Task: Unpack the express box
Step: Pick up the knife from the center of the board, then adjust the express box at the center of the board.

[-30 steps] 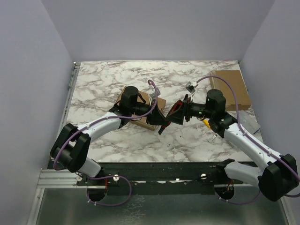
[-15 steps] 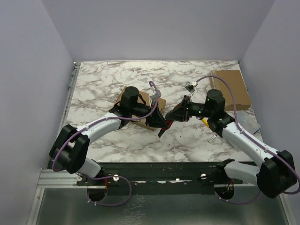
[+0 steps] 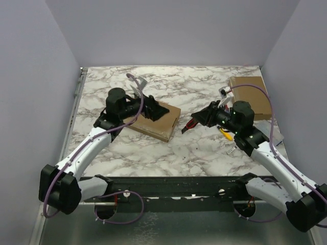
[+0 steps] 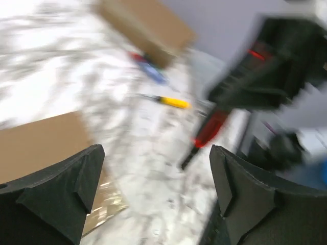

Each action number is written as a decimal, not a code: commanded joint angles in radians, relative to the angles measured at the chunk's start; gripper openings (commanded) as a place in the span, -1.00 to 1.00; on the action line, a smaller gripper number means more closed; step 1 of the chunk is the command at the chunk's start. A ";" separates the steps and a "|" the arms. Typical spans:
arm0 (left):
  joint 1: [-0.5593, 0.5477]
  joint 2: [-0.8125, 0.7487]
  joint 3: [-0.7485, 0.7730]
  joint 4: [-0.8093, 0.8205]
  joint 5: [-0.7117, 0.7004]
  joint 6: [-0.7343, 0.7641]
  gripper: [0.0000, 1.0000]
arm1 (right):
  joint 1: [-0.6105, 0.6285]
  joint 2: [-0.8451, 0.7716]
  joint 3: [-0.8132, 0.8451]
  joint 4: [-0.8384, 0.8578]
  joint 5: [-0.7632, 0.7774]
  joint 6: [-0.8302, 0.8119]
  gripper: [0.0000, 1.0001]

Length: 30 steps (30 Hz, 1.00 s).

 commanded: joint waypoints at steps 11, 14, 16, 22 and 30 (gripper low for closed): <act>0.385 0.422 0.220 -0.305 -0.635 -0.126 0.86 | 0.004 0.261 0.123 -0.160 0.177 -0.110 -0.99; 0.387 0.580 0.323 -0.281 -0.516 -0.101 0.74 | 0.017 0.316 0.123 -0.114 0.193 -0.078 -0.99; 0.380 0.687 0.418 -0.281 -0.380 -0.075 0.67 | 0.030 0.338 0.117 -0.091 0.234 -0.072 -0.99; 0.253 0.847 0.549 -0.281 -0.249 0.014 0.62 | 0.055 0.334 0.087 -0.037 0.241 -0.041 -0.99; 0.054 1.010 0.730 -0.293 -0.016 0.128 0.54 | 0.067 0.124 0.064 -0.142 0.426 -0.060 -0.99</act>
